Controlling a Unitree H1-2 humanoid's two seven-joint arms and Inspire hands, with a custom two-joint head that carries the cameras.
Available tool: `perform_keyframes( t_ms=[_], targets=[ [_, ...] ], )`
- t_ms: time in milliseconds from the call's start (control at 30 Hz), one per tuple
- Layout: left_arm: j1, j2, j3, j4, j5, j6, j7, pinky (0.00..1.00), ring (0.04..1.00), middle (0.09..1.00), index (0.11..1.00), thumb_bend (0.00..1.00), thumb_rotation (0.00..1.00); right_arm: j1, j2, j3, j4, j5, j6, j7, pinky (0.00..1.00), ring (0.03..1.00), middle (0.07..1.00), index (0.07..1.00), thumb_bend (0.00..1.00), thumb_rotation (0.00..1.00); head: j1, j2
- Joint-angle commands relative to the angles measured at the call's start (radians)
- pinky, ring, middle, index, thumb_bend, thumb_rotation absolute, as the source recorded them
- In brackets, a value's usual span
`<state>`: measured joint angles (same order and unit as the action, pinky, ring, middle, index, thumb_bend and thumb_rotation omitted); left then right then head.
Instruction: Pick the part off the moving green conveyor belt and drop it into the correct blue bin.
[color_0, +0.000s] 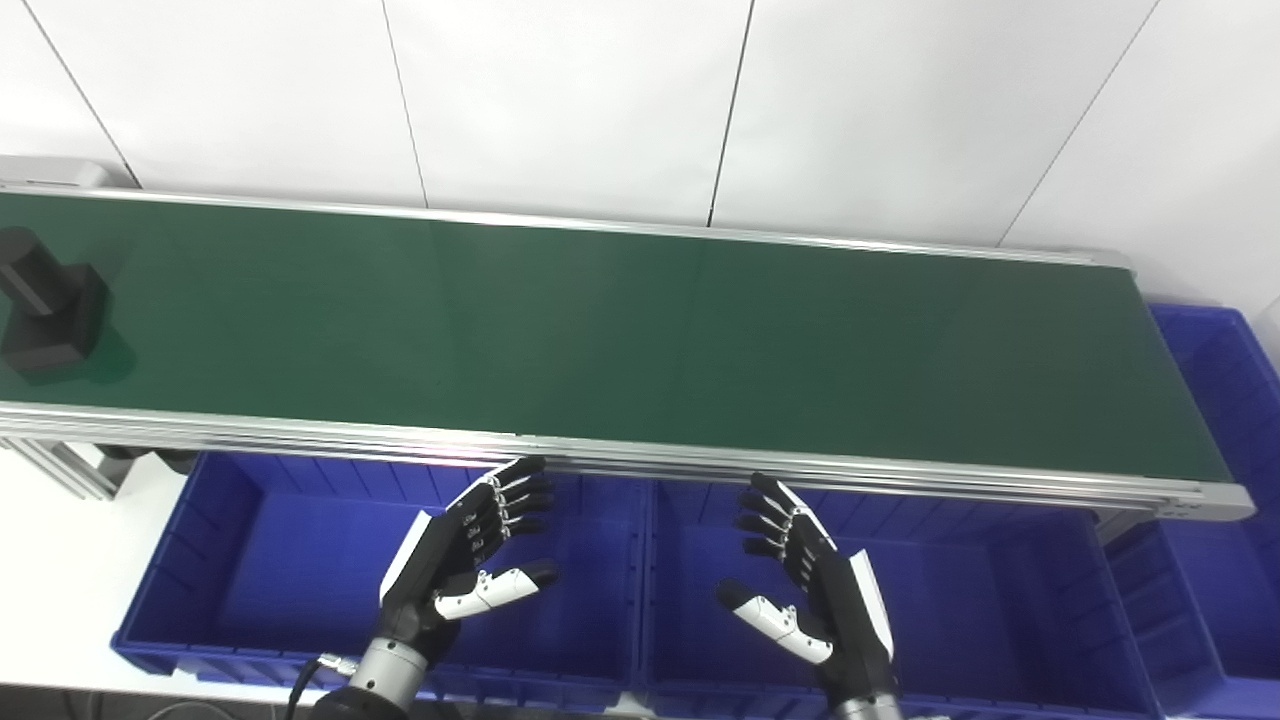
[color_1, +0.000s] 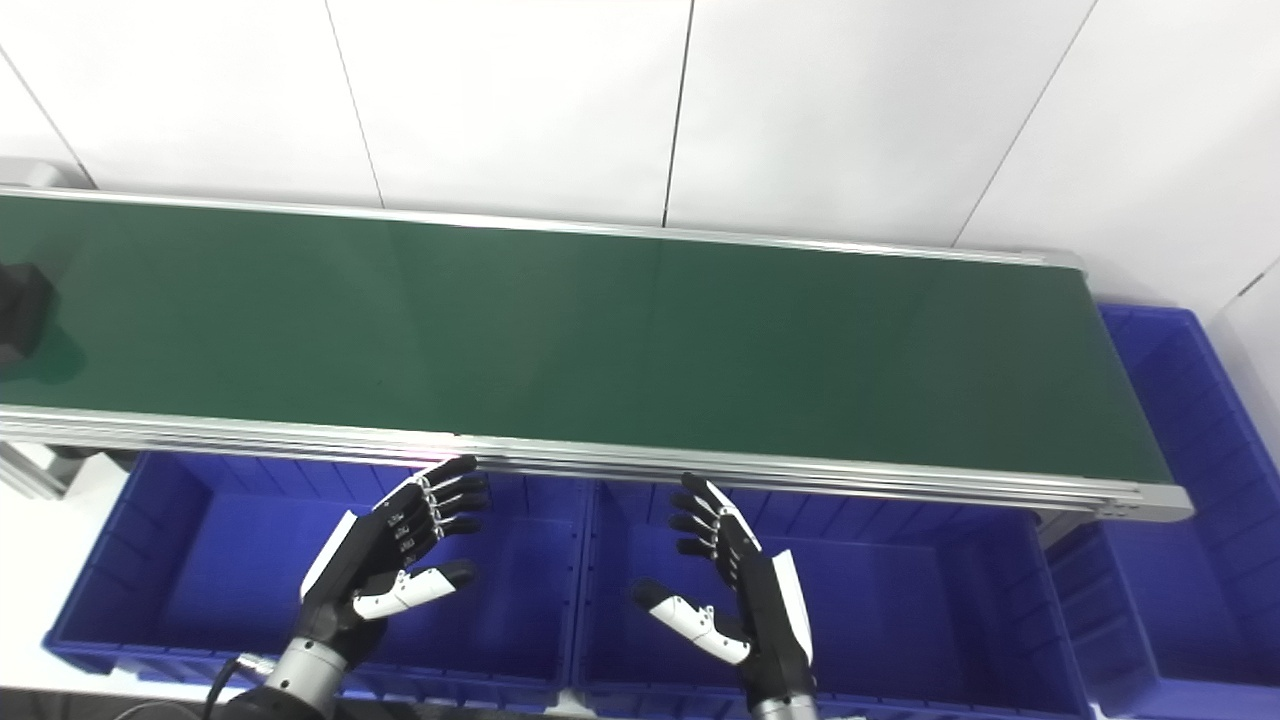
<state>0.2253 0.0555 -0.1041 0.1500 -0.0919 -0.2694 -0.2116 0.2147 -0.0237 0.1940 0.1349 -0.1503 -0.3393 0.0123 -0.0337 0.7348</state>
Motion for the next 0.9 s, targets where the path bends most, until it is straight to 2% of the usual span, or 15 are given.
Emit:
perform_keyframes(
  t_ms=[0, 67, 100, 133, 167, 200, 233, 267, 333, 367, 400, 600, 867],
  targets=[
    [-0.011, -0.002, -0.006, -0.010, 0.010, -0.049, -0.004, 0.73, 0.773, 0.792, 0.827, 0.88, 0.32, -0.013, -0.004, -0.004, -0.005, 0.011, -0.075, 0.005, 0.73, 0.791, 0.830, 0.878, 0.76, 0.51, 0.024, -0.021],
    [-0.011, -0.008, -0.008, 0.008, 0.011, -0.064, -0.002, 0.73, 0.767, 0.785, 0.822, 0.87, 0.30, -0.014, -0.009, -0.006, 0.010, 0.015, -0.089, 0.004, 0.72, 0.790, 0.832, 0.879, 0.76, 0.51, 0.056, -0.047],
    [-0.012, -0.014, -0.010, 0.020, 0.015, -0.074, 0.000, 0.73, 0.764, 0.781, 0.818, 0.87, 0.28, -0.015, -0.013, -0.008, 0.024, 0.018, -0.102, 0.004, 0.72, 0.789, 0.833, 0.879, 0.76, 0.51, 0.090, -0.074],
    [-0.013, -0.017, -0.011, 0.031, 0.019, -0.082, 0.002, 0.73, 0.765, 0.780, 0.815, 0.86, 0.26, -0.017, -0.016, -0.010, 0.035, 0.021, -0.112, 0.004, 0.72, 0.790, 0.834, 0.880, 0.76, 0.51, 0.096, -0.079],
    [-0.015, -0.022, -0.014, 0.046, 0.024, -0.093, 0.003, 0.73, 0.765, 0.779, 0.813, 0.86, 0.25, -0.019, -0.021, -0.011, 0.049, 0.023, -0.121, 0.004, 0.72, 0.790, 0.835, 0.880, 0.76, 0.51, 0.129, -0.108],
    [-0.017, -0.025, -0.015, 0.056, 0.027, -0.101, 0.005, 0.73, 0.765, 0.777, 0.811, 0.85, 0.24, -0.021, -0.025, -0.012, 0.057, 0.024, -0.126, 0.003, 0.72, 0.791, 0.837, 0.883, 0.77, 0.53, 0.129, -0.108],
    [-0.020, -0.028, -0.017, 0.073, 0.029, -0.113, 0.004, 0.73, 0.765, 0.776, 0.810, 0.85, 0.24, -0.023, -0.031, -0.011, 0.067, 0.027, -0.128, 0.002, 0.72, 0.792, 0.838, 0.883, 0.77, 0.53, 0.159, -0.134],
    [-0.023, -0.031, -0.019, 0.086, 0.029, -0.122, 0.004, 0.74, 0.767, 0.778, 0.811, 0.86, 0.24, -0.024, -0.035, -0.011, 0.073, 0.028, -0.130, 0.001, 0.73, 0.791, 0.837, 0.884, 0.76, 0.53, 0.159, -0.134],
    [-0.032, -0.038, -0.022, 0.119, 0.034, -0.143, 0.006, 0.74, 0.769, 0.780, 0.812, 0.86, 0.24, -0.030, -0.046, -0.009, 0.091, 0.038, -0.130, -0.001, 0.73, 0.790, 0.837, 0.885, 0.75, 0.52, 0.203, -0.183],
    [-0.035, -0.042, -0.022, 0.132, 0.032, -0.151, 0.004, 0.74, 0.770, 0.782, 0.813, 0.86, 0.24, -0.032, -0.051, -0.008, 0.096, 0.042, -0.130, -0.002, 0.73, 0.789, 0.836, 0.885, 0.74, 0.51, 0.203, -0.183],
    [-0.040, -0.046, -0.022, 0.149, 0.032, -0.160, 0.004, 0.74, 0.773, 0.786, 0.813, 0.85, 0.22, -0.035, -0.055, -0.006, 0.105, 0.050, -0.130, -0.001, 0.73, 0.787, 0.836, 0.886, 0.73, 0.50, 0.219, -0.206],
    [-0.067, -0.059, -0.020, 0.217, 0.030, -0.191, 0.003, 0.74, 0.779, 0.790, 0.811, 0.88, 0.21, -0.057, -0.074, 0.003, 0.151, 0.075, -0.131, 0.000, 0.73, 0.796, 0.851, 0.891, 0.71, 0.49, 0.246, -0.258],
    [-0.092, -0.070, -0.014, 0.261, 0.024, -0.200, -0.002, 0.71, 0.756, 0.779, 0.801, 0.88, 0.14, -0.081, -0.079, 0.004, 0.188, 0.090, -0.131, -0.004, 0.73, 0.793, 0.847, 0.890, 0.71, 0.48, 0.247, -0.280]
  ],
)
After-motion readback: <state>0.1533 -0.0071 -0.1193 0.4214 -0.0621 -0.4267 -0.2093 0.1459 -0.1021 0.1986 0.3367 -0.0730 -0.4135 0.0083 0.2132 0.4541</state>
